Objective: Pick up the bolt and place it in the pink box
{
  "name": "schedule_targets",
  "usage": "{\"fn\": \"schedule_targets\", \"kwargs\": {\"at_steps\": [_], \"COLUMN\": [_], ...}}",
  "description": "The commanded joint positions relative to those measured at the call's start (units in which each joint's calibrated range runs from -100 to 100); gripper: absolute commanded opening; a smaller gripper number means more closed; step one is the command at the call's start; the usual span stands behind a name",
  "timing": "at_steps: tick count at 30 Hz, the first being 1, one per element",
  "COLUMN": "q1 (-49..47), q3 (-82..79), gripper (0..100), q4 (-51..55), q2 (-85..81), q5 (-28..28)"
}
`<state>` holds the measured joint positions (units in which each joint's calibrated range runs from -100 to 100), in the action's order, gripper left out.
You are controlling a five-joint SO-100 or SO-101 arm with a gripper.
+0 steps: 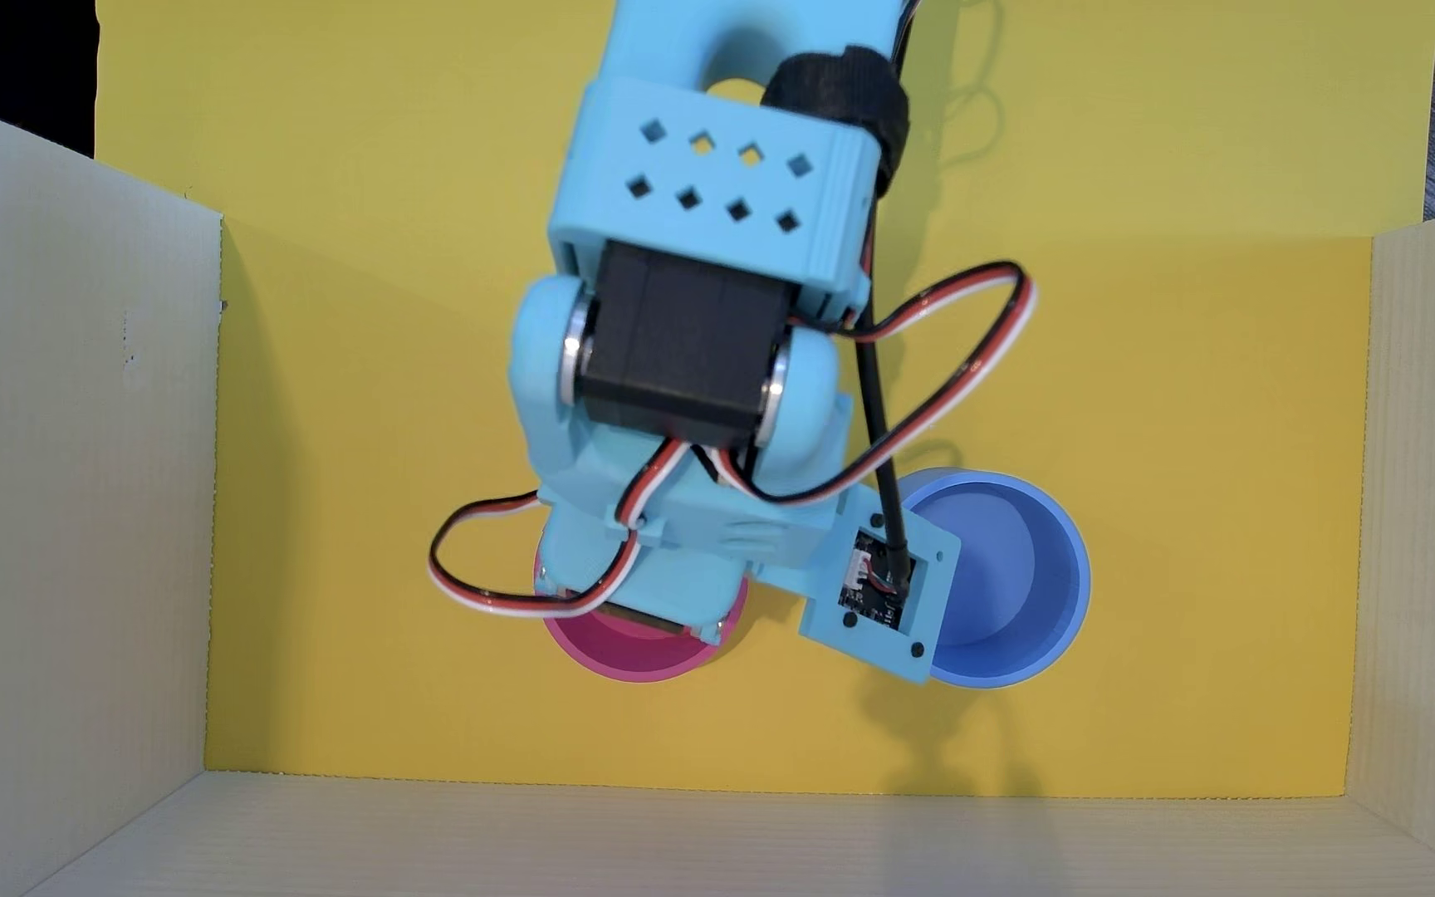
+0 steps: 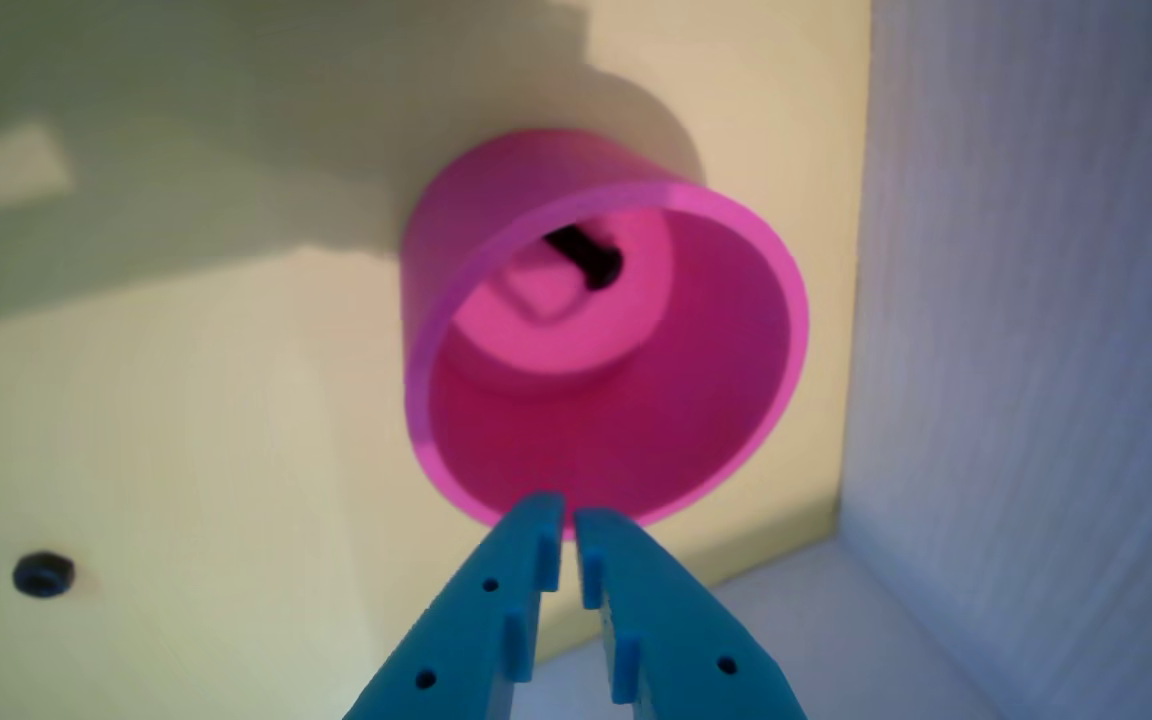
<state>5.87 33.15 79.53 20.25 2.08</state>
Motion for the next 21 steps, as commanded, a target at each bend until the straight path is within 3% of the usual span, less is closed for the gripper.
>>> {"fn": "schedule_targets", "kwargs": {"at_steps": [1, 7, 16, 21], "q1": [0.09, -1.75, -4.18, -5.43], "q3": [-5.70, -28.40, -70.38, -86.39], "gripper": [1, 1, 1, 1], "q4": [-0.38, -11.79, -38.30, -46.28], "q2": [-10.83, -32.38, -61.84, -73.28], "q5": [-0.07, -0.07, -0.17, -0.23]}}
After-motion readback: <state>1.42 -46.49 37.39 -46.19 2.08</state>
